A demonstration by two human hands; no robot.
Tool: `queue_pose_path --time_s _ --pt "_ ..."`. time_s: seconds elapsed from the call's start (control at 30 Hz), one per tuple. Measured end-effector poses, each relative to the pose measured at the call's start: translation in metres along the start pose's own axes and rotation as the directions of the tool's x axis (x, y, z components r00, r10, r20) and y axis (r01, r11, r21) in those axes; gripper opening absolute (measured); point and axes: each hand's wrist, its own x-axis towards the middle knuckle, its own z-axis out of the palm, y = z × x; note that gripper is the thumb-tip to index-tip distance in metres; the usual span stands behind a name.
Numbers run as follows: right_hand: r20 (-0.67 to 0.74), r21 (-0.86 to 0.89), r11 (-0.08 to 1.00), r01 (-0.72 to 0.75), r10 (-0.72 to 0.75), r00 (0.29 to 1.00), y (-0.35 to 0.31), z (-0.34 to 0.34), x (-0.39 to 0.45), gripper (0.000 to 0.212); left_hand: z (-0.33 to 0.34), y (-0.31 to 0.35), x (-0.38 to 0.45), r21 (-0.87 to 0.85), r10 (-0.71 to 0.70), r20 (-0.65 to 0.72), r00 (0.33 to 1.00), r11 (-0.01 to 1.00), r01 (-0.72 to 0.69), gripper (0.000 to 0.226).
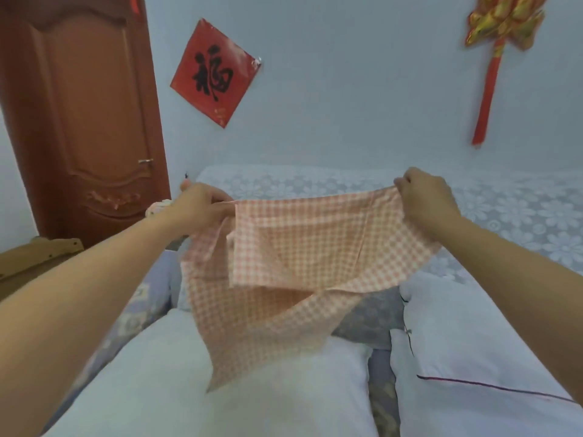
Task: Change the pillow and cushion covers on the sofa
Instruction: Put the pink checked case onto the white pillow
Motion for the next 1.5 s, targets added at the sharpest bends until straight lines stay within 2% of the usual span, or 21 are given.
queue_pose_path --time_s 0.13,0.2,0.27,0.37,0.4,0.47,0.53,0.57,0.6,0.67,0.7,0.73,0.8,0.87,1.0,1.1,1.17,1.23,1.33,1.43,1.5 --pt "-0.056 0.018 0.999 0.048 -0.046 0.997 -0.011 -0.004 0.012 0.030 -0.017 -0.006 0.015 0.105 0.048 0.000 0.999 0.993 -0.047 0.019" --pt "-0.028 0.044 0.994 0.096 -0.095 0.995 -0.016 -0.003 0.010 0.032 -0.017 -0.014 0.019 0.270 0.015 0.017 1.000 0.963 -0.019 0.020" --pt "0.144 0.060 0.972 0.226 -0.233 0.962 -0.019 -0.002 0.000 0.039 -0.018 -0.019 0.017 0.471 -0.029 -0.112 0.993 0.878 0.079 0.024" --pt "0.538 -0.252 0.823 0.509 -0.318 0.780 -0.018 0.002 -0.014 0.043 -0.026 -0.017 0.012 0.466 -0.048 -0.337 0.940 0.859 0.211 0.030" --pt "0.558 -0.381 0.751 0.540 -0.279 0.782 -0.015 0.001 -0.011 0.036 -0.028 -0.014 0.014 0.450 -0.013 -0.372 0.928 0.872 0.193 0.026" --pt "0.327 -0.515 0.768 0.381 -0.235 0.915 -0.013 -0.007 -0.001 0.016 -0.031 -0.002 0.017 0.409 0.061 -0.422 0.904 0.903 0.130 0.018" --pt "-0.026 -0.385 0.916 0.113 -0.133 0.991 -0.015 -0.019 0.012 0.012 -0.034 0.017 0.022 0.200 0.020 -0.511 0.859 0.975 0.096 0.019" --pt "-0.130 -0.284 0.958 0.037 -0.077 0.989 -0.019 -0.024 0.017 0.012 -0.036 0.029 0.024 -0.030 -0.092 -0.551 0.829 0.995 0.090 0.023" --pt "-0.180 -0.193 0.981 -0.003 -0.032 0.983 -0.024 -0.028 0.021 0.012 -0.038 0.037 0.028 -0.324 -0.240 -0.546 0.803 0.944 0.063 0.026" --pt "-0.178 -0.025 0.997 -0.072 0.066 0.982 -0.036 -0.033 0.025 0.013 -0.040 0.052 0.030 -0.799 -0.483 -0.357 0.799 0.601 0.006 0.024" --pt "-0.150 0.077 0.990 -0.116 0.127 0.981 -0.042 -0.034 0.024 0.015 -0.041 0.056 0.029 -0.862 -0.493 -0.310 0.813 0.507 -0.021 0.023" --pt "-0.094 0.218 0.962 -0.166 0.190 0.977 -0.047 -0.035 0.025 0.019 -0.043 0.058 0.031 -0.865 -0.465 -0.316 0.827 0.500 -0.050 0.020" --pt "0.103 0.556 0.783 -0.279 0.269 0.958 -0.061 -0.037 0.024 0.025 -0.055 0.064 0.035 -0.855 -0.417 -0.337 0.844 0.511 -0.089 0.015" --pt "0.238 0.709 0.633 -0.310 0.199 0.951 -0.072 -0.047 0.020 0.022 -0.078 0.077 0.041 -0.885 -0.394 -0.336 0.855 0.444 -0.143 0.013" --pt "0.298 0.849 0.474 -0.232 -0.068 0.952 -0.093 -0.066 0.021 0.017 -0.158 0.117 0.053 -0.865 -0.308 -0.438 0.844 0.401 -0.302 0.016" --pt "0.469 0.850 0.385 -0.360 -0.243 0.849 -0.116 -0.073 0.013 0.028 -0.199 0.138 0.054 -0.785 -0.299 -0.547 0.782 0.509 -0.354 0.017" --pt "0.554 0.823 0.352 -0.445 -0.326 0.766 -0.130 -0.072 0.001 0.036 -0.206 0.146 0.052 -0.751 -0.248 -0.560 0.790 0.554 -0.359 0.019" --pt "0.556 0.831 0.263 -0.490 -0.409 0.724 -0.136 -0.072 -0.018 0.034 -0.195 0.146 0.054 -0.745 -0.192 -0.521 0.832 0.577 -0.334 0.014" --pt "0.502 0.836 0.025 -0.548 -0.434 0.748 -0.122 -0.072 -0.052 0.031 -0.152 0.134 0.078 -0.752 -0.147 -0.442 0.885 0.599 -0.276 0.018" --pt "0.493 0.759 -0.262 -0.596 -0.367 0.789 -0.079 -0.065 -0.086 0.034 -0.080 0.123 0.120 -0.795 -0.162 -0.345 0.924 0.574 -0.196 0.018" --pt "0.544 0.748 -0.309 -0.588 -0.222 0.809 -0.038 -0.054 -0.108 0.038 -0.005 0.105 0.190 -0.778 -0.144 -0.277 0.950 0.614 -0.134 0.020"
